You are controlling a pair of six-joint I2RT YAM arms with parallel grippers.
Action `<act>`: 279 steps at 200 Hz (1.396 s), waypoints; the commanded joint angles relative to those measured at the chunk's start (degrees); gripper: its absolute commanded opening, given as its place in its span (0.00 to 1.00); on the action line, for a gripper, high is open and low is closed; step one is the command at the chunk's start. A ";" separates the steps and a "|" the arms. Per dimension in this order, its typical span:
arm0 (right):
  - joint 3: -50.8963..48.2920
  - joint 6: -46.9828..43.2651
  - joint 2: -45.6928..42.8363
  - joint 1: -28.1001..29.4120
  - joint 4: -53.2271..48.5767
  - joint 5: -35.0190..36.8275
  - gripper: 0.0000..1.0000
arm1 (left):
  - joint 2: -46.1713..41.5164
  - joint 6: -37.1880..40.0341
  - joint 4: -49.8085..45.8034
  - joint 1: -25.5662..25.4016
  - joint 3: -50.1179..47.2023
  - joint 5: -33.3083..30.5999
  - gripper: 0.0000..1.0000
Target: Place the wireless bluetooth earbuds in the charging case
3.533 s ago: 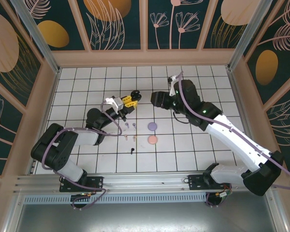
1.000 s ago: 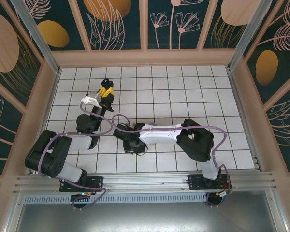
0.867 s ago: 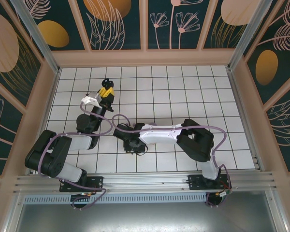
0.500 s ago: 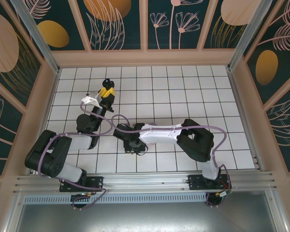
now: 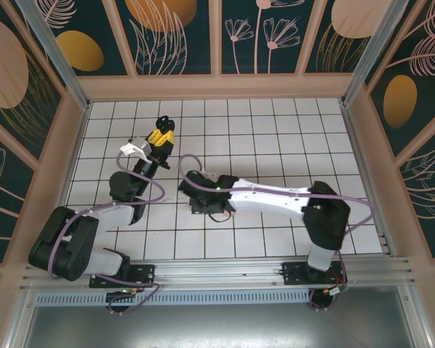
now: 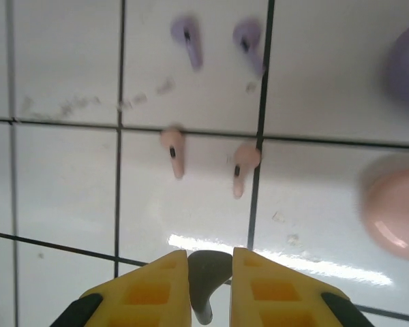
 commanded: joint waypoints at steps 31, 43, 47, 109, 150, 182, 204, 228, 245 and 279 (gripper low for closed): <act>-1.85 -11.18 -14.13 -10.67 3.48 3.44 0.18 | -3.31 -0.37 -1.18 0.30 -0.31 9.86 0.00; -0.93 -14.24 -16.15 -13.36 4.78 2.35 0.18 | -3.77 -0.29 -2.12 0.25 -0.48 12.17 0.00; -0.54 -15.17 -16.69 -14.16 5.20 2.13 0.18 | -3.91 -0.28 -2.38 0.25 -0.55 13.06 0.00; 6.91 -29.07 -19.49 -19.85 11.42 -3.17 0.19 | -5.99 5.33 -14.23 -1.48 -0.31 20.50 0.00; 5.33 -37.07 -21.16 -20.01 18.66 -9.91 0.19 | -2.98 6.14 -16.58 -3.41 1.98 23.48 0.00; 4.07 -39.33 -21.64 -19.97 21.05 -13.59 0.19 | -0.31 6.30 -16.94 -4.48 4.97 25.47 0.00; 3.18 -40.24 -21.81 -19.88 22.30 -15.62 0.19 | 0.49 6.74 -17.84 -4.92 6.47 26.65 0.00; 1.67 -40.52 -22.23 -19.79 23.69 -16.40 0.19 | 0.71 7.10 -18.13 -5.19 7.15 27.43 0.00; 0.80 -40.42 -22.19 -19.61 24.50 -16.50 0.19 | 0.65 7.04 -18.09 -5.35 7.38 27.81 0.00; -0.08 -39.99 -21.66 -19.30 25.32 -16.87 0.19 | 0.63 7.27 -18.12 -5.63 7.80 27.82 0.00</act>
